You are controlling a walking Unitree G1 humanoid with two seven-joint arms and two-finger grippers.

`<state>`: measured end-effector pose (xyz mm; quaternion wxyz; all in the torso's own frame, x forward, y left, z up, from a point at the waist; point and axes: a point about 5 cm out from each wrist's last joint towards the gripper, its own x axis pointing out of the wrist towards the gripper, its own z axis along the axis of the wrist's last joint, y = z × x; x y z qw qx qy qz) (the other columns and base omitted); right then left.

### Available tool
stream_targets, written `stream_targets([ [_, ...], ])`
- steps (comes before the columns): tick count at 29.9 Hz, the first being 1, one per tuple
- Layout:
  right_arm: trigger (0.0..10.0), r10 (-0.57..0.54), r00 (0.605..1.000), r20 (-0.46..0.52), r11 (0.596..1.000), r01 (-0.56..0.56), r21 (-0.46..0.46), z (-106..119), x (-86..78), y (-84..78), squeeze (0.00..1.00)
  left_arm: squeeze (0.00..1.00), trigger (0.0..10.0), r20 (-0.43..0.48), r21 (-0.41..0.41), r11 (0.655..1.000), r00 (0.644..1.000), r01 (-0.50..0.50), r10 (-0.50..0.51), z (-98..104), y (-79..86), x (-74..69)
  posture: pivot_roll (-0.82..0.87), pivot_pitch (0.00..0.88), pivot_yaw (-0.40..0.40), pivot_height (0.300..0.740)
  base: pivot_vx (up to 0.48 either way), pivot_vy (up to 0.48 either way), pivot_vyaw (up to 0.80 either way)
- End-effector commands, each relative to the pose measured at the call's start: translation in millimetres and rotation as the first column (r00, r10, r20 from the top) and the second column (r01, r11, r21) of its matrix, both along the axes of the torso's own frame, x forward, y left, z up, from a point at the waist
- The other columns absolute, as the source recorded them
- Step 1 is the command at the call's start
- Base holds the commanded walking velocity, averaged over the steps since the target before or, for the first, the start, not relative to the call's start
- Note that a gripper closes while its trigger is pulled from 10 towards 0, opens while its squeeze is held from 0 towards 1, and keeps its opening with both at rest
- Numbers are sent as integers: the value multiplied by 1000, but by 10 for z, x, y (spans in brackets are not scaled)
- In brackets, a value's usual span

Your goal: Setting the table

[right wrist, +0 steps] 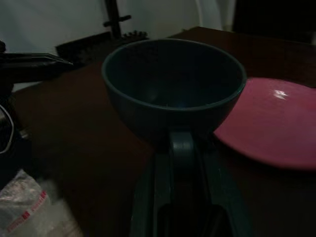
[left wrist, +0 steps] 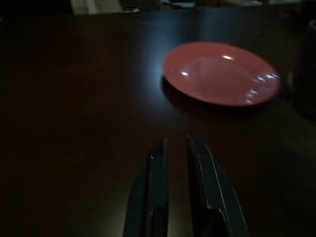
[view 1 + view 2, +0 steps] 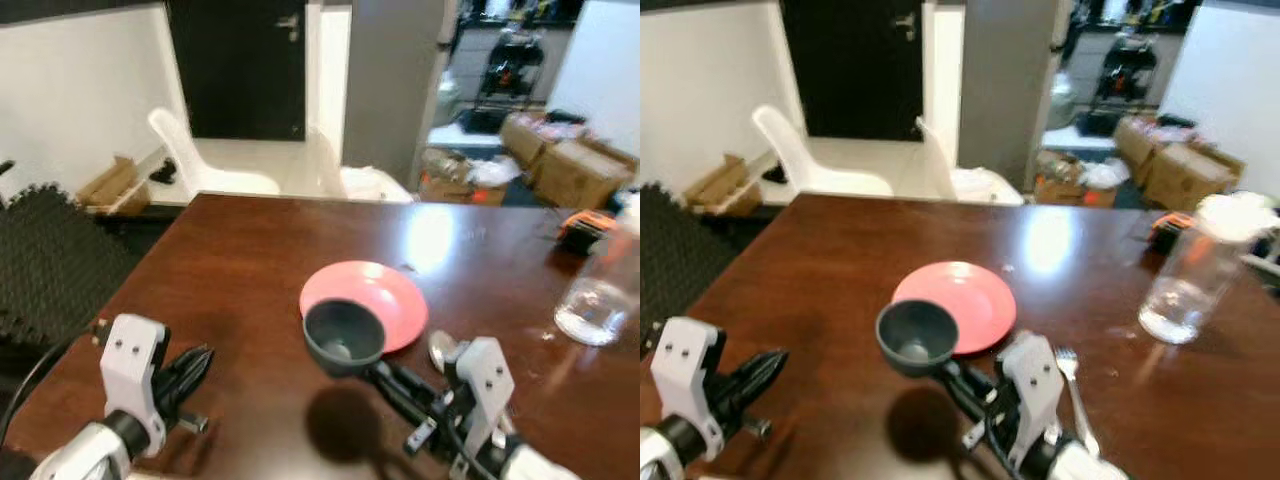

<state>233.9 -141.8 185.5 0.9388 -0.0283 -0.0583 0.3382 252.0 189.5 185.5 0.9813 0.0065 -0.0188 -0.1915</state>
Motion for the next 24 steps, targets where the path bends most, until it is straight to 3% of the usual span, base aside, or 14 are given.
stream_targets([
  [1,10000,13,1000,-7,1000,-13,4,-17,-21,34,0,0,10000,-31,10,1000,999,-21,21,-68,43,-19,10,98,76,740,-439,0,0],
  [7,10000,8,1000,-6,1000,-8,5,-19,-15,32,0,0,10000,-31,11,1000,999,-22,22,-65,42,-13,10,98,76,740,-436,0,0],
  [24,10000,-10,1000,-2,1000,10,10,-14,11,19,0,0,10000,-29,6,1000,999,-20,20,-63,24,-3,12,98,76,740,0,0,0],
])
